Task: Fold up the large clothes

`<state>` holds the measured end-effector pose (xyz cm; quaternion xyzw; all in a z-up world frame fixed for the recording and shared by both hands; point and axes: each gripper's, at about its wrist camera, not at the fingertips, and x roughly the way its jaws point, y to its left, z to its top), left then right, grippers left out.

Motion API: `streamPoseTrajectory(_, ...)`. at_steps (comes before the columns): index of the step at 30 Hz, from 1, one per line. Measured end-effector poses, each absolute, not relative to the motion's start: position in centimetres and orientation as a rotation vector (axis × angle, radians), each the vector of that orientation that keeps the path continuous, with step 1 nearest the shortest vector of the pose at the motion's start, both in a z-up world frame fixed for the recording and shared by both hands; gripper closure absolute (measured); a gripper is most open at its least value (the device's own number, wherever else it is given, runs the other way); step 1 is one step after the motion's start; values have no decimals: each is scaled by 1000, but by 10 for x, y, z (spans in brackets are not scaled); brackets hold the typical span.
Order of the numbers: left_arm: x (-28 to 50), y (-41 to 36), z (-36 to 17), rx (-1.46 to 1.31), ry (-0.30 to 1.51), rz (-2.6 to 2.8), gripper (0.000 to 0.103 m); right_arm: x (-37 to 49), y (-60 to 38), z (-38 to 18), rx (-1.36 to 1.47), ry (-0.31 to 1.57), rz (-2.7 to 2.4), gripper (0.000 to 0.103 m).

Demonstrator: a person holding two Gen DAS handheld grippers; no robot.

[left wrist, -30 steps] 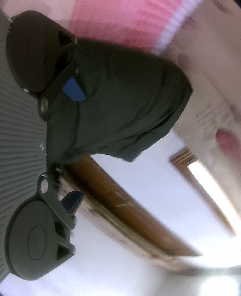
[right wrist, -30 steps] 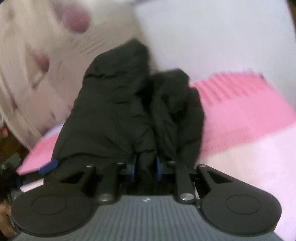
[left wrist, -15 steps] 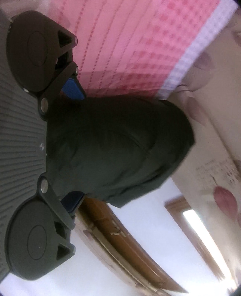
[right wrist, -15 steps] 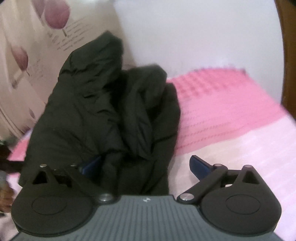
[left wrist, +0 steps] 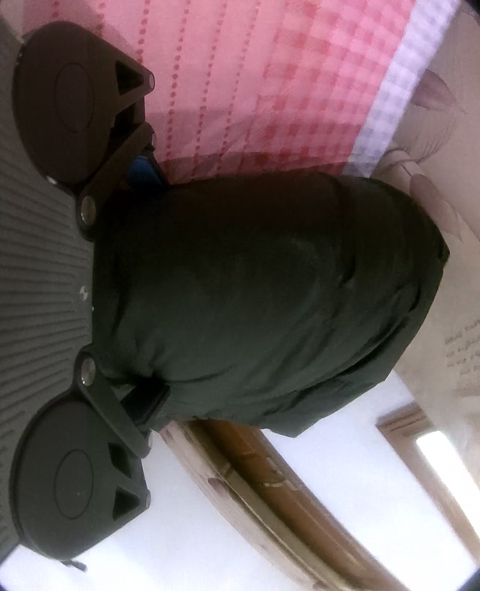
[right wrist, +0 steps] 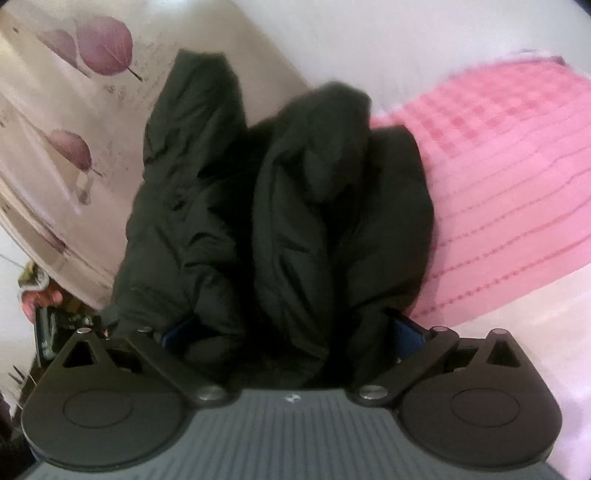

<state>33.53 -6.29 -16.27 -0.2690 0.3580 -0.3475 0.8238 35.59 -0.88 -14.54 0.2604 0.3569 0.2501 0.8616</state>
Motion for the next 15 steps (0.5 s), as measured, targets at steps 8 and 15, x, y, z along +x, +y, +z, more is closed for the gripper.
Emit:
streamPoseTrajectory(8, 310, -87, -140, -335, 687, -645, 18, 335, 84, -140, 579, 694, 502, 37)
streamPoseTrajectory(15, 304, -87, -132, -289, 689, -617, 19, 318, 121, -129, 615, 673, 475, 41)
